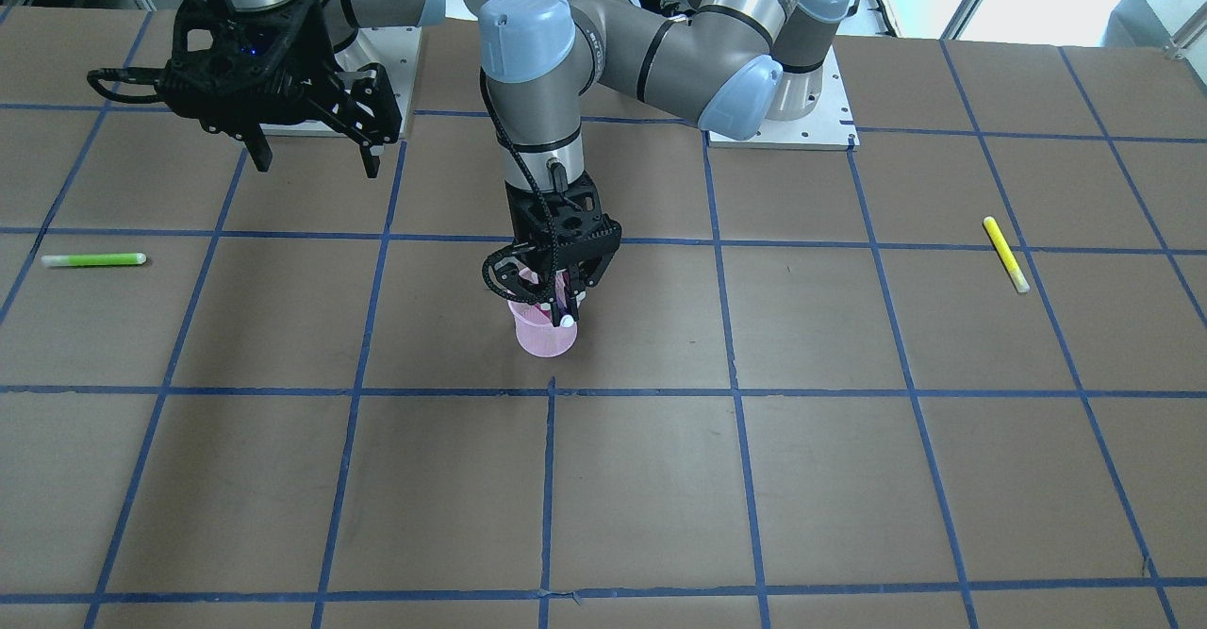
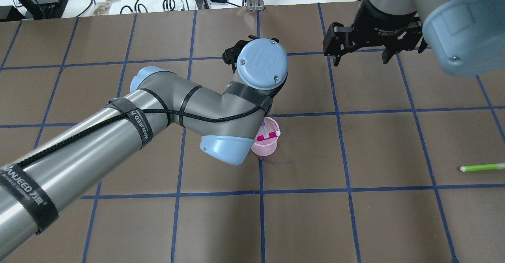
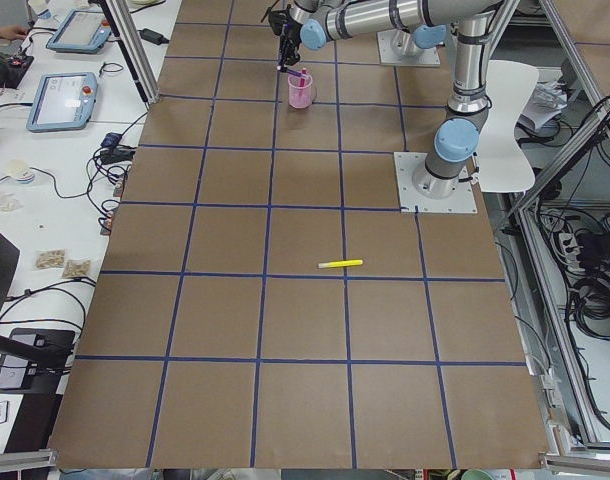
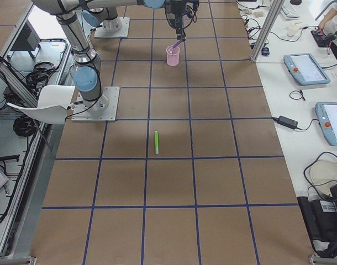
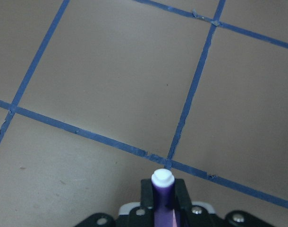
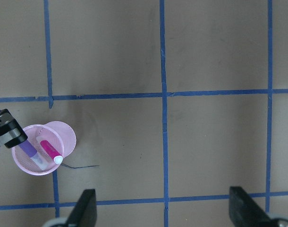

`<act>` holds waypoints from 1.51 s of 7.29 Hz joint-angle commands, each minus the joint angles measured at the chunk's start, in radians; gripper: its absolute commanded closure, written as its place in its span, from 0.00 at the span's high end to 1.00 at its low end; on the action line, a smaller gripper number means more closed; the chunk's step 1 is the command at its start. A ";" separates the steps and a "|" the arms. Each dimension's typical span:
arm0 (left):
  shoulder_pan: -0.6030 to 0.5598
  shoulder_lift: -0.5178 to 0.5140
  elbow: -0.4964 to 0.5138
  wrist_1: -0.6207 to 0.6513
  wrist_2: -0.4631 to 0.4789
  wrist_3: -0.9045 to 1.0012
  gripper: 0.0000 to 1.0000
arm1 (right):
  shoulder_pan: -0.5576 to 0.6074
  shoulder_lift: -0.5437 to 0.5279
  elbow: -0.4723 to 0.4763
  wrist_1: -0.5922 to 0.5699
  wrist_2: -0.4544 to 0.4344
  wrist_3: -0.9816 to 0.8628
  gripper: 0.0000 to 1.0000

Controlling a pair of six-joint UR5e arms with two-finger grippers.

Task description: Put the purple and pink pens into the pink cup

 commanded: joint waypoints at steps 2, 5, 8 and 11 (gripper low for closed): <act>-0.002 -0.024 -0.008 0.000 -0.008 -0.003 0.42 | 0.001 0.002 0.002 0.019 0.003 -0.002 1.00; -0.004 -0.027 -0.005 0.001 -0.011 -0.005 1.00 | -0.001 0.002 0.002 0.019 0.003 -0.005 1.00; 0.021 -0.007 0.018 -0.002 -0.012 0.021 1.00 | 0.001 -0.001 0.002 0.018 0.004 -0.005 1.00; 0.241 0.047 0.101 -0.197 -0.108 0.275 1.00 | 0.001 0.001 0.002 0.018 0.004 -0.005 1.00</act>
